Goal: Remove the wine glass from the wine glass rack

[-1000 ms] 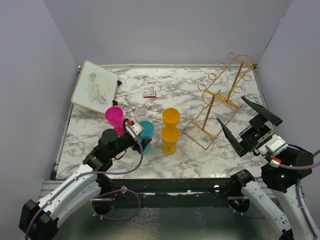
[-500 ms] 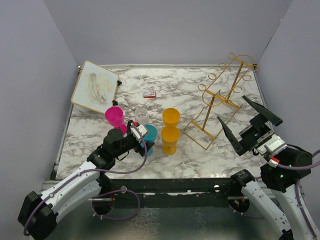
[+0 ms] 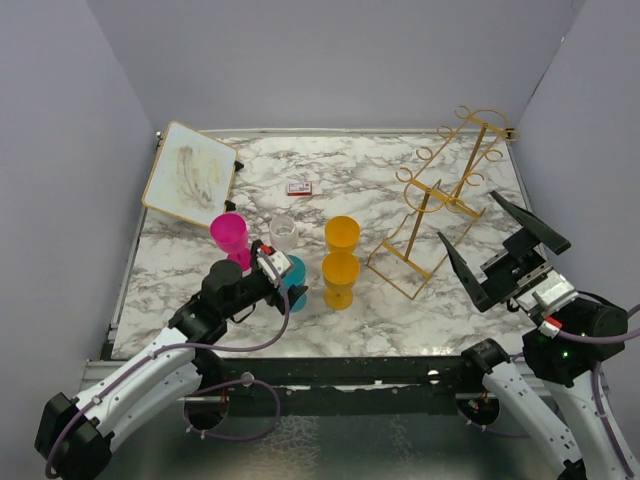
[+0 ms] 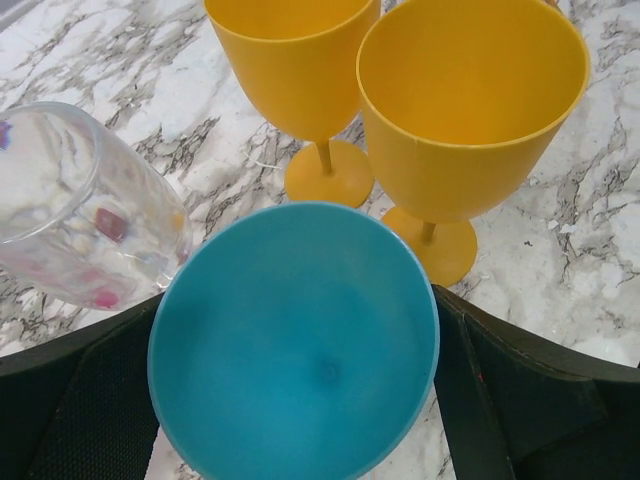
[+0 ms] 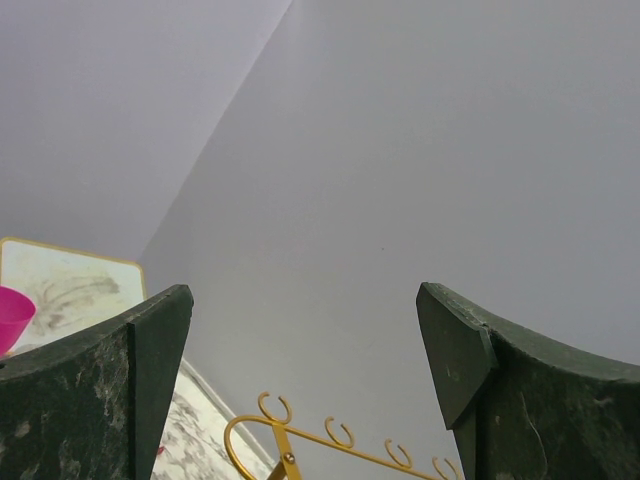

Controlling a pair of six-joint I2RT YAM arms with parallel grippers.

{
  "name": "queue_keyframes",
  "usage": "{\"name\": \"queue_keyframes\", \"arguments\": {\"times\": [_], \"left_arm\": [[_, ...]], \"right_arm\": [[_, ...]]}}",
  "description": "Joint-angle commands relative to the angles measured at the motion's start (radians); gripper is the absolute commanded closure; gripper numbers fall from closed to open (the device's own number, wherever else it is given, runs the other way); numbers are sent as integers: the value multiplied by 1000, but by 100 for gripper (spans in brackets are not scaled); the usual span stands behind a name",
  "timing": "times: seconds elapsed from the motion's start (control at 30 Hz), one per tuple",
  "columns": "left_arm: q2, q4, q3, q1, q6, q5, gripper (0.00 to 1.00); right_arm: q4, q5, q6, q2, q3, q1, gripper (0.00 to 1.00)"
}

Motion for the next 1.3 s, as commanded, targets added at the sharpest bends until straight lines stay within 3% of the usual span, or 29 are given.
{"name": "queue_keyframes", "arguments": {"times": [0.0,0.27,0.37,0.5,0.63,0.77,0.9,1.03,1.27], "left_arm": [[-63,-65,55,-4,-2,7,1],[-190,-322,198,-4,27,-36,1],[-232,-369,300,-4,-41,-118,1],[-152,-343,467,-4,-178,-297,1],[33,-319,688,-4,-269,-453,1],[158,-227,852,-4,-233,-508,1],[206,-83,933,-4,-154,-567,1],[228,-58,1037,-4,-85,-526,1],[173,-31,1023,-4,-74,-536,1]], "right_arm": [[2,34,-13,-1,44,5,4],[-2,48,34,14,54,5,4],[-74,88,118,56,106,4,4],[-251,135,163,131,218,5,4],[-298,229,209,153,255,5,4],[-353,355,273,161,319,5,4],[-344,438,336,166,355,5,3],[-344,478,357,171,399,5,3],[-316,566,368,171,404,5,1]]}}
